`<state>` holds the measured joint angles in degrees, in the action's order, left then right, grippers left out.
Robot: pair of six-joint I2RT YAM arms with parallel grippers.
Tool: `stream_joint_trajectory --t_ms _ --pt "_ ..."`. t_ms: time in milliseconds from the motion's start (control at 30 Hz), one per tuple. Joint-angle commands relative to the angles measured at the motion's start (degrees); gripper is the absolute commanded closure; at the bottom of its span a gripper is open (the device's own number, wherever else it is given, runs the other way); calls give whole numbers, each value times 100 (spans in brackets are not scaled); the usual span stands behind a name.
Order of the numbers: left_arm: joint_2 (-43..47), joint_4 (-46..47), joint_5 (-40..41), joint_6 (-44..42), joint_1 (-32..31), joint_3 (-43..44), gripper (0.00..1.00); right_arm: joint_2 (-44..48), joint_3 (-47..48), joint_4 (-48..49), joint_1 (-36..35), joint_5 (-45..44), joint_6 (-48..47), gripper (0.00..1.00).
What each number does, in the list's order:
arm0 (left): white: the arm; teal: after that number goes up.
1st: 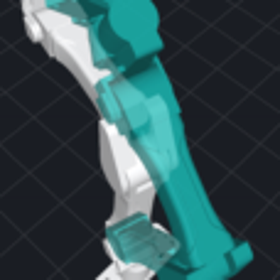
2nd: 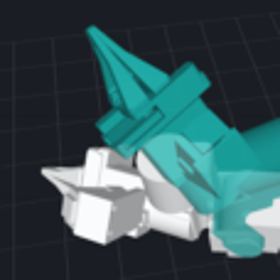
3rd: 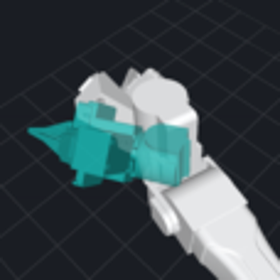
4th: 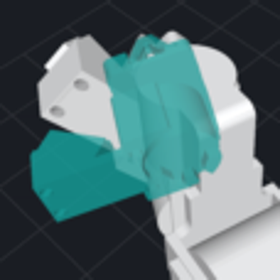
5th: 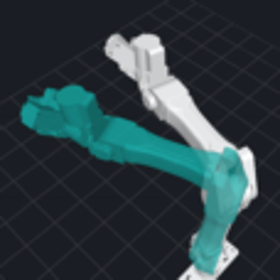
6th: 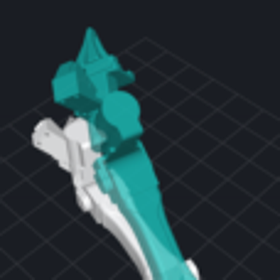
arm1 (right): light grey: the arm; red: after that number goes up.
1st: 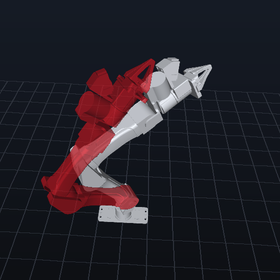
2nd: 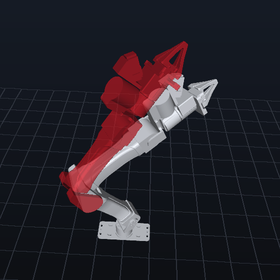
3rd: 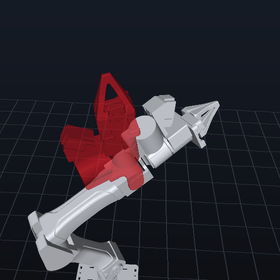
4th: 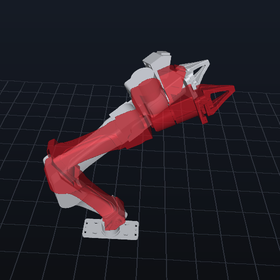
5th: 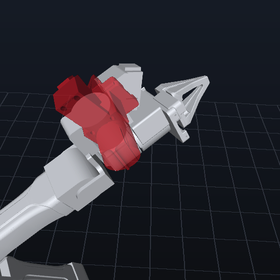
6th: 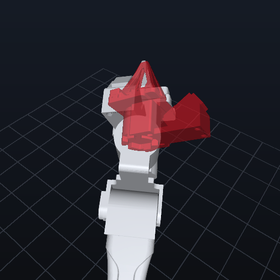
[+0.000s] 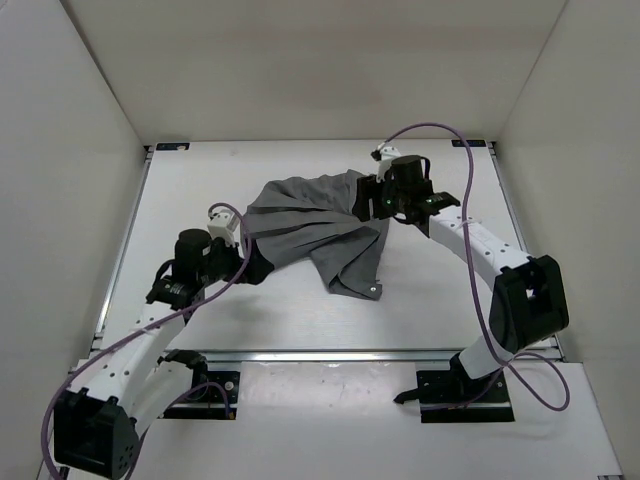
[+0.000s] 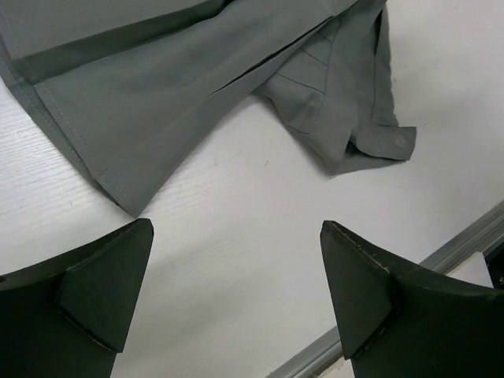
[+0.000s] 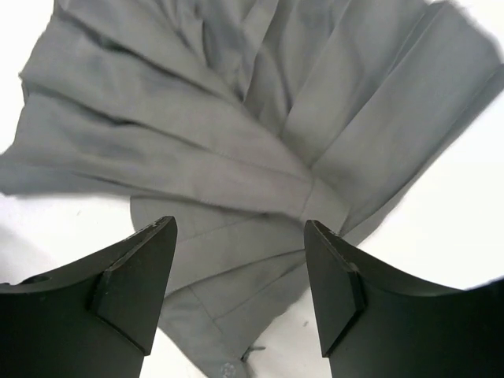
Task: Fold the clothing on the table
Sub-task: Flatten the skirt out
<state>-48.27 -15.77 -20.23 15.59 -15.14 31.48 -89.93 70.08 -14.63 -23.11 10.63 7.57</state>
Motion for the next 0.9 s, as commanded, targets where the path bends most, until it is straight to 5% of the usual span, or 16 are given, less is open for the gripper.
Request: stream_joint_trajectory --t_ms 0,167,233,267,300,367,433,467,700,867 --pt "-305 257 -104 -197 -24 269 1 256 -231 365 43 89 148 36" --pt "-883 1827 -497 -224 -472 734 3 511 -706 611 412 264 437 37" --pt "-1385 1946 -579 -311 -709 1156 41 643 -846 680 500 203 552 37" --pt "-1770 1911 -431 -372 -745 1497 84 643 -917 725 553 254 700 37" --pt "-2104 1867 -307 -425 -928 1779 100 765 -1005 751 632 290 736 37" --pt "-2640 1824 87 -810 -1227 2262 100 985 -1163 883 842 317 956 37" --pt "-3160 1709 273 -1189 -1394 2765 40 1135 -1312 962 940 430 1114 38" --pt "-3519 1631 378 -1443 -1491 3019 34 1170 -1365 1049 1045 474 1167 38" --pt "-5348 971 293 -3280 -1844 4540 37 1312 -1611 1103 1326 685 1255 38" --pt "-5833 1217 431 -4246 -2265 4612 26 1302 -1620 1182 1503 818 1299 38"
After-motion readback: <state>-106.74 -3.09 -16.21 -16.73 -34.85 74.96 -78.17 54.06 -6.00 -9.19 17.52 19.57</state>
